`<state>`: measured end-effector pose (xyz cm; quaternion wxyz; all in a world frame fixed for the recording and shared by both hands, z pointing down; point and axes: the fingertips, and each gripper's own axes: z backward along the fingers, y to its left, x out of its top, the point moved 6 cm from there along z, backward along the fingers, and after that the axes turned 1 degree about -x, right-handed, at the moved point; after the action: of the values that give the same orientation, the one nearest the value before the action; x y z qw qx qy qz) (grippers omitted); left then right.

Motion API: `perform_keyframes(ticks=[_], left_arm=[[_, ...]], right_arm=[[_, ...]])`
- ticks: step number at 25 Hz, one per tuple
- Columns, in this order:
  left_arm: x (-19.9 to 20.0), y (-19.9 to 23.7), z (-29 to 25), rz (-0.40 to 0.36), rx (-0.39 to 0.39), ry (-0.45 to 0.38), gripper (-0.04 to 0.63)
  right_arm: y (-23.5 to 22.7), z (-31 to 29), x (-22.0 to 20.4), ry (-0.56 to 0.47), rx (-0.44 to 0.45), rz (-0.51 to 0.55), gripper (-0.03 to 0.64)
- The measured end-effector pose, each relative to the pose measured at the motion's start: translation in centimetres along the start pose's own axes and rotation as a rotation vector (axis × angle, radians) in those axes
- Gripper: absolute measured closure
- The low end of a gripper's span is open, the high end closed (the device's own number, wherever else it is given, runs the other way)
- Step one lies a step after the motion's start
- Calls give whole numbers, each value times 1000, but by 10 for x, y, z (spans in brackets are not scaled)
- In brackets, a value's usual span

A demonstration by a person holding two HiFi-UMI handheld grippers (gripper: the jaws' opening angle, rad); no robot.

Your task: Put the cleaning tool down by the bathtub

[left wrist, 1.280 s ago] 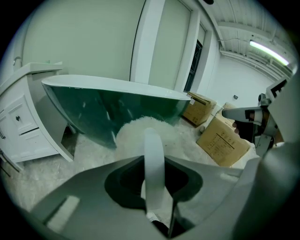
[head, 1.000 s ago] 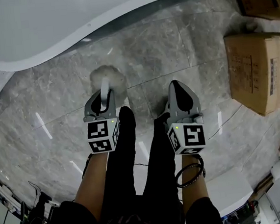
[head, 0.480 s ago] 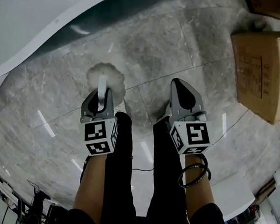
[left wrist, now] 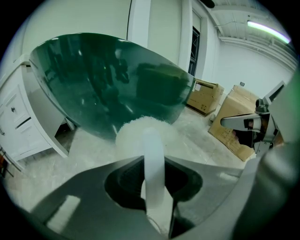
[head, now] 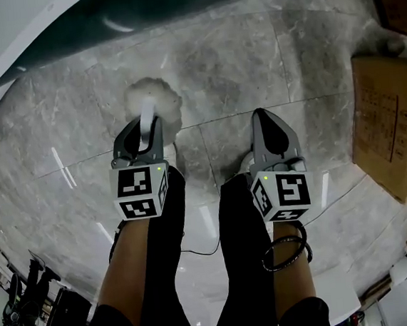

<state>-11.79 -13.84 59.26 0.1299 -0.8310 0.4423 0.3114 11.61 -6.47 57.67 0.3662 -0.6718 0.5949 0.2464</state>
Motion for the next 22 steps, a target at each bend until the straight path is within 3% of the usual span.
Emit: perform_keyframes(ticks=[13,22], left_arm=[[-23,9,-75,-1,22,-36,508],[-58,21,-129,-20,39,-40,508]], right_arm=[[-34,-68,-28,-5,27,91,600],[-47,-114,-76,-6,36,70,600]])
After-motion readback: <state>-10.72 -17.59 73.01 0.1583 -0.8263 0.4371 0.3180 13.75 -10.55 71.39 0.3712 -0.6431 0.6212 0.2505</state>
